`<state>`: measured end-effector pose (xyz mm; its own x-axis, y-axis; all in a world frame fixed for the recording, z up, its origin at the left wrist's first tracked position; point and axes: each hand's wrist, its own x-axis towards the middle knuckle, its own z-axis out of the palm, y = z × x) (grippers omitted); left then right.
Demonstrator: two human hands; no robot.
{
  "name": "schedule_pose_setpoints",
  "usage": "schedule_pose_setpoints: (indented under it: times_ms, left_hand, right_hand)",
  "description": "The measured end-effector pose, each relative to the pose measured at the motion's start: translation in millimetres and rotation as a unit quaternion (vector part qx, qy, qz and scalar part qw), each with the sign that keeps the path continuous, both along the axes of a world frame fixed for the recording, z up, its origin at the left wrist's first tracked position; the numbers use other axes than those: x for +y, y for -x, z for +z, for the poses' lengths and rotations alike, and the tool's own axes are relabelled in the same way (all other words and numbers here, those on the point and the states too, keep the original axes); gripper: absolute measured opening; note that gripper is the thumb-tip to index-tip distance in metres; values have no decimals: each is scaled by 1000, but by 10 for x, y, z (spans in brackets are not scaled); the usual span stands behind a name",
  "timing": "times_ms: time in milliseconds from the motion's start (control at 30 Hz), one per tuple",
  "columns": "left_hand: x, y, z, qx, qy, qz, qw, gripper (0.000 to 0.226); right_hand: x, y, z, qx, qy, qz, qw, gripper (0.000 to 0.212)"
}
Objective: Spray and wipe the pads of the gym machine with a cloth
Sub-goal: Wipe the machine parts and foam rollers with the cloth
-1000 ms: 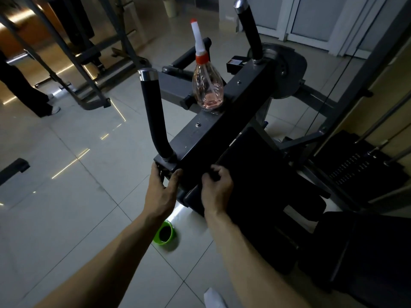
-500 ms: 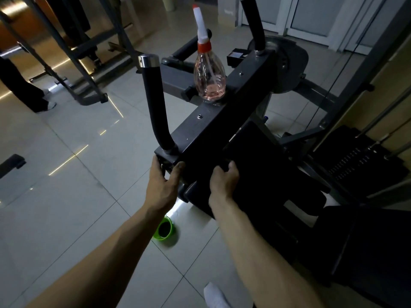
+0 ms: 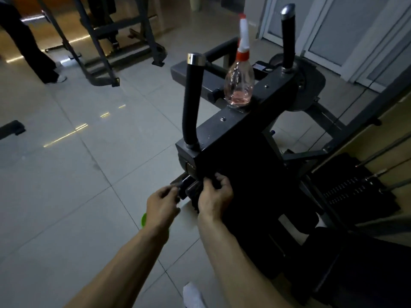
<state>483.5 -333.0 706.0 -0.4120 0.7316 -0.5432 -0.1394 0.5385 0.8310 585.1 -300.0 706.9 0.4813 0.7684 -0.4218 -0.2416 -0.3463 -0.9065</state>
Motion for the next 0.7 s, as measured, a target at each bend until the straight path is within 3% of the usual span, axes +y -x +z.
schedule_pose_setpoints:
  times_ms: [133, 233, 333, 433, 500, 600, 700]
  left_hand:
    - [-234, -111, 103, -137, 29, 28, 990, 29]
    - [-272, -290, 199, -218, 39, 33, 975, 34]
    - [-206, -475, 236, -256, 13, 57, 965, 33]
    - [-88, -534, 216, -251, -30, 120, 960, 26]
    - [5, -513, 162, -242, -32, 178, 953, 27]
    - [190, -432, 151, -233, -33, 289, 928, 16]
    - [411, -558, 94, -189, -57, 295, 935, 15]
  right_hand:
    - [-231, -124, -51, -5, 27, 184, 983, 18]
    - [-317, -191, 6, 17, 47, 248, 967, 20]
    - [-289, -217, 148, 93, 69, 320, 940, 29]
    - [-123, -394, 307, 170, 75, 327, 927, 37]
    - [40, -551, 413, 123, 81, 311, 939, 33]
    - [342, -787, 464, -44, 81, 298, 950, 37]
    - [657, -896, 378, -151, 67, 345, 924, 87]
